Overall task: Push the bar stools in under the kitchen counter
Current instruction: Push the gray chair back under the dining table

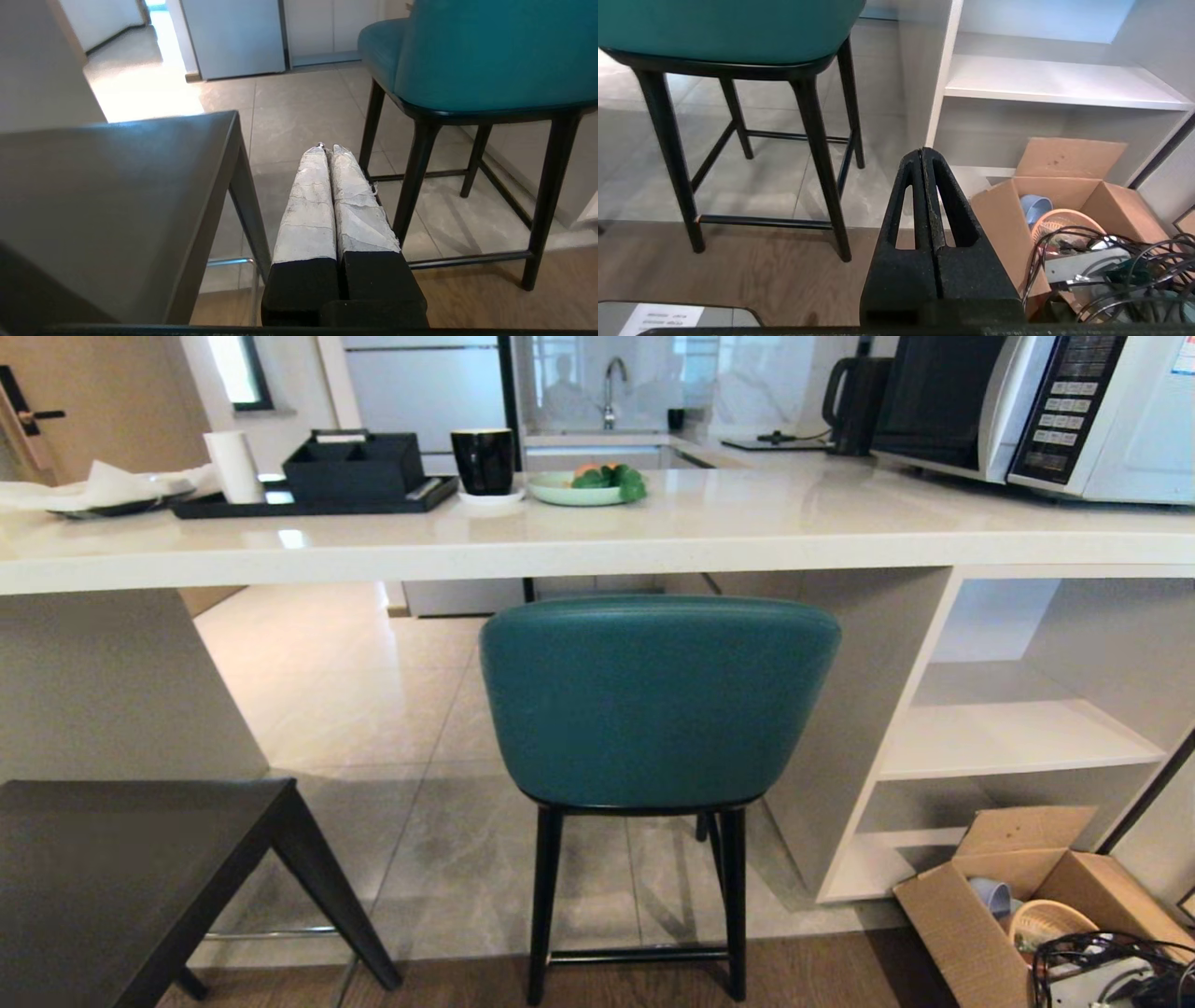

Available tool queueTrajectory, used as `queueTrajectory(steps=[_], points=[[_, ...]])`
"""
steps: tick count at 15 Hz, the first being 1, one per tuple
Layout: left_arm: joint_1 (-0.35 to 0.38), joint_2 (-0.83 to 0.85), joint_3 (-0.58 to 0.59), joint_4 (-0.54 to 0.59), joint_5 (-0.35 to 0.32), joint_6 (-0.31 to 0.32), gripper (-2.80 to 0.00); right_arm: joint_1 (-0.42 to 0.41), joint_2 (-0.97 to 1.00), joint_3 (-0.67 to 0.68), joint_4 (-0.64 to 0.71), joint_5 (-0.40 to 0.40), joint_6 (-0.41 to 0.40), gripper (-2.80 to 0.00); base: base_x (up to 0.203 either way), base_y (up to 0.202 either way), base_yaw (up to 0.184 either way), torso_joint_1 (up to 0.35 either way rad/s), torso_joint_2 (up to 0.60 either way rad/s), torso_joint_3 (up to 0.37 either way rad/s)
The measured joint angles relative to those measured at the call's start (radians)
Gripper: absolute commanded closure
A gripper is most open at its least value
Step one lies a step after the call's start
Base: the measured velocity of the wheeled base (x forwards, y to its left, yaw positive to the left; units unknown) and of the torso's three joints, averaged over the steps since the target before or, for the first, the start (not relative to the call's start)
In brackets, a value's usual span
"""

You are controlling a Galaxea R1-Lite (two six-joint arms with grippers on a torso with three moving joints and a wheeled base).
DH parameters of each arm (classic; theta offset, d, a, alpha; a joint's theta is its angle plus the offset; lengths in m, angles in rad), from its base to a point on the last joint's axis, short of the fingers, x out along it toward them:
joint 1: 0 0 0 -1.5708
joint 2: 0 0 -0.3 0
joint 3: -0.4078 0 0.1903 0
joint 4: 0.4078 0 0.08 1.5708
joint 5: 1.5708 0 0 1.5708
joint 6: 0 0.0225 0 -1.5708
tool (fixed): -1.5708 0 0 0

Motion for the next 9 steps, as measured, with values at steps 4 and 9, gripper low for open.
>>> queueTrajectory(steps=[4,9], points=[[0.0,0.0,0.0,0.002,0.035,-0.071,0.0,0.0,0.0,0.004,-0.001,-0.022,0.035,0.0,0.0,0.0,0.0,0.0,0.0,0.0],[0.0,0.001,0.0,0.047,0.067,-0.068,0.0,0.0,0.0,0.005,-0.002,-0.043,0.082,0.0,0.0,0.0,0.0,0.0,0.0,0.0]])
